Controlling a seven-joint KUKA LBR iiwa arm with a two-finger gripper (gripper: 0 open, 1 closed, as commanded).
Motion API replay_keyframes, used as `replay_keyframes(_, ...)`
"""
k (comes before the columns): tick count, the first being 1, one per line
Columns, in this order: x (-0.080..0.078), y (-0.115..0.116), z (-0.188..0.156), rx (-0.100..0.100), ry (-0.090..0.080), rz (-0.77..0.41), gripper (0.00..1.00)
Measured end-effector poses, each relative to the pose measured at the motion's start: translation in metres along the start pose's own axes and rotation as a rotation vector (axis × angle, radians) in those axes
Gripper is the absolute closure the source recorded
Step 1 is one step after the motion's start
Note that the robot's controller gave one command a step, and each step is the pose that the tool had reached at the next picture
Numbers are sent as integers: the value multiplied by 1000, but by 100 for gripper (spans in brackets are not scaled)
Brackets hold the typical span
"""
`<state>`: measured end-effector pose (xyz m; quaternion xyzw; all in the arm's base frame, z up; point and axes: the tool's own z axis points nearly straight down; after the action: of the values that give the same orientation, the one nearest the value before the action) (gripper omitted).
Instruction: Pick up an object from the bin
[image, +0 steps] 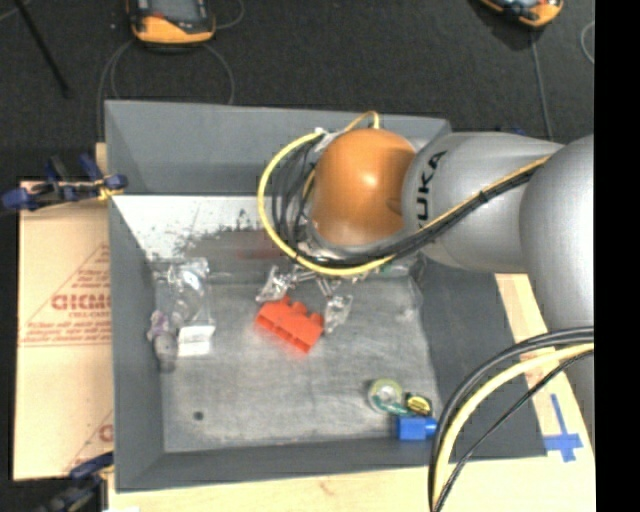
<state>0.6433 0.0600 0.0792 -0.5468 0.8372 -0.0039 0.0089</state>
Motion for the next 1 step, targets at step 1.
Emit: replay_keyframes(1, 20, 55, -2, 9, -6, -341, 0)
